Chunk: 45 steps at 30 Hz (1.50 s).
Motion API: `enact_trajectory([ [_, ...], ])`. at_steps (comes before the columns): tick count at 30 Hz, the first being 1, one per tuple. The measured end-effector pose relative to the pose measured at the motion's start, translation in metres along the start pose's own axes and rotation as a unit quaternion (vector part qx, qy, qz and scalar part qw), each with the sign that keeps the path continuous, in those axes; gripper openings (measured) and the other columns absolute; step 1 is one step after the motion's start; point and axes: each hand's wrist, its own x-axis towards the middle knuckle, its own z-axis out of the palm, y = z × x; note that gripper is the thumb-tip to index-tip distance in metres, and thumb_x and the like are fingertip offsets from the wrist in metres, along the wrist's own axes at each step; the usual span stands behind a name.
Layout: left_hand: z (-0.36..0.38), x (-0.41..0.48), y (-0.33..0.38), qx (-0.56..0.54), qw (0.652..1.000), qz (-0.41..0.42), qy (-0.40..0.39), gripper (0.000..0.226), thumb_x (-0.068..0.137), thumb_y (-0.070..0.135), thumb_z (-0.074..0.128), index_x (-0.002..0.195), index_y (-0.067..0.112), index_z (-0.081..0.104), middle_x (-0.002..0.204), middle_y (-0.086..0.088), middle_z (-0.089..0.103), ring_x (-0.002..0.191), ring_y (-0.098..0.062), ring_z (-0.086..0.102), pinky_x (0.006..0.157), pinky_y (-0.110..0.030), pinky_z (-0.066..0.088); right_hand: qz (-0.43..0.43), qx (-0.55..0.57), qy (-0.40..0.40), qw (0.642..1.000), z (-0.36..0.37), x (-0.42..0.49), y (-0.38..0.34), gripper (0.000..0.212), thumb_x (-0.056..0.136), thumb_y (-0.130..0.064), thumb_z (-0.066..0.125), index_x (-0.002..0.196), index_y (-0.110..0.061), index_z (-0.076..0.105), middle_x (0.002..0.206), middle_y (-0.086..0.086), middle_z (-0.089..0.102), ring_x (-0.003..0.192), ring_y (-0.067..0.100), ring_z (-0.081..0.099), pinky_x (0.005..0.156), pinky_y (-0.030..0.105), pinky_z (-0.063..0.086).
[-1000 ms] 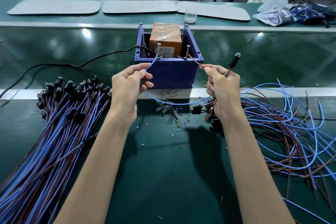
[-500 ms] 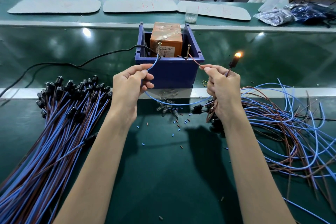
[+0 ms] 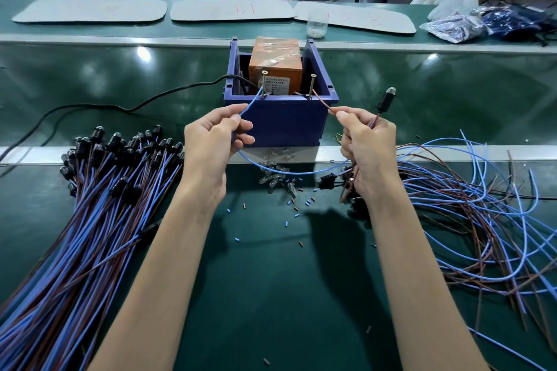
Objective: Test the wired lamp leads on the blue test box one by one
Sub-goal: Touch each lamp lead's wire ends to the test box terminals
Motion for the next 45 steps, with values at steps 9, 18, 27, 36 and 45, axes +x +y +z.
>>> enact_trajectory([
  [9, 0.0016, -0.0006, -0.0015, 0.005, 1.000, -0.002, -0.006, 0.028, 0.095, 0.002, 0.049, 0.087, 0.018, 0.071, 0.056, 0.010, 0.064, 0.047, -0.004, 0.055, 0.051, -0.012, 0.043, -0.001, 0.009, 0.004, 1.000, -0.0017, 0.0020, 0.0014, 0.023, 0.093, -0.003, 0.053, 0.080, -0.011, 0.070, 0.040, -0.012, 0.027, 0.036, 0.005, 0.018, 0.037, 0.017, 0.018],
  [18, 0.0029, -0.0002, -0.0022, 0.004, 1.000, 0.001, 0.010, 0.028, 0.096, 0.003, 0.048, 0.087, 0.019, 0.070, 0.058, 0.010, 0.065, 0.047, -0.003, 0.057, 0.053, -0.012, 0.044, -0.007, -0.015, 0.053, 0.998, 0.0000, 0.0052, 0.0049, 0.025, 0.093, -0.007, 0.054, 0.077, -0.018, 0.070, 0.040, -0.015, 0.030, 0.037, 0.006, 0.020, 0.038, 0.018, 0.020],
  [27, 0.0017, 0.0001, -0.0013, 0.011, 1.000, 0.000, 0.001, 0.028, 0.096, 0.002, 0.048, 0.088, 0.018, 0.070, 0.058, 0.009, 0.065, 0.047, -0.003, 0.056, 0.052, -0.011, 0.044, 0.003, -0.001, 0.013, 1.000, -0.0024, 0.0044, 0.0036, 0.024, 0.092, -0.004, 0.053, 0.079, -0.014, 0.070, 0.041, -0.013, 0.028, 0.036, 0.006, 0.019, 0.037, 0.017, 0.020],
  [36, 0.0003, 0.0003, -0.0005, 0.019, 1.000, -0.005, -0.010, 0.029, 0.095, 0.002, 0.050, 0.084, 0.019, 0.070, 0.055, 0.011, 0.064, 0.046, -0.003, 0.054, 0.052, -0.012, 0.043, 0.005, 0.006, 0.005, 1.000, -0.0027, 0.0022, 0.0003, 0.024, 0.090, -0.001, 0.052, 0.076, -0.010, 0.069, 0.040, -0.012, 0.027, 0.036, 0.006, 0.018, 0.036, 0.017, 0.018],
  [45, -0.0015, 0.0005, 0.0007, 0.020, 1.000, -0.009, -0.016, 0.028, 0.095, 0.002, 0.050, 0.086, 0.017, 0.071, 0.056, 0.011, 0.064, 0.047, -0.003, 0.055, 0.051, -0.011, 0.043, 0.003, 0.018, -0.004, 1.000, -0.0034, 0.0014, -0.0008, 0.025, 0.089, 0.001, 0.051, 0.075, -0.009, 0.069, 0.039, -0.012, 0.027, 0.036, 0.006, 0.018, 0.036, 0.017, 0.017],
])
